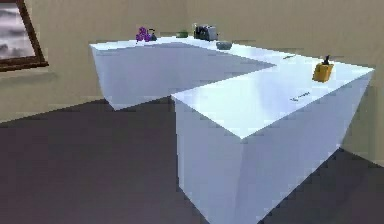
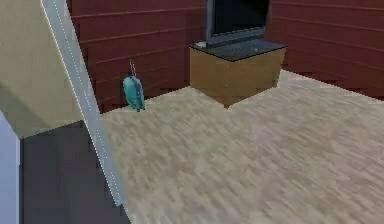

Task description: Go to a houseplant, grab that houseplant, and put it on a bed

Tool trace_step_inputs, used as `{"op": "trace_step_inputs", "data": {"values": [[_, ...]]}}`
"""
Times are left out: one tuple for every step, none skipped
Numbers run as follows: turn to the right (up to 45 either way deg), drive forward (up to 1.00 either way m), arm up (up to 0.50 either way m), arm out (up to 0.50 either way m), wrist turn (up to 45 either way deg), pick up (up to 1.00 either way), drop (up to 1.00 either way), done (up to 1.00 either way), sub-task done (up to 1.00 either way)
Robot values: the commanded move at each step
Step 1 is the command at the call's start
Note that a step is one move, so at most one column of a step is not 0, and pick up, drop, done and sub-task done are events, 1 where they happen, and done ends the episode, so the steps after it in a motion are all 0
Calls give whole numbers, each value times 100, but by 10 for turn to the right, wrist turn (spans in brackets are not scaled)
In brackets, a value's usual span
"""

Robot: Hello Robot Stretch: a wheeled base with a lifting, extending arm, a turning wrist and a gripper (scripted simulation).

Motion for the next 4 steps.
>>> {"op": "trace_step_inputs", "data": {"values": [[-450, 0, 0, 0, 0, 0, 0, 0, 0], [-60, 0, 0, 0, 0, 0, 0, 0, 0], [0, 5, 0, 0, 0, 0, 0, 0, 0], [-390, 0, 0, 0, 0, 0, 0, 0, 0]]}}
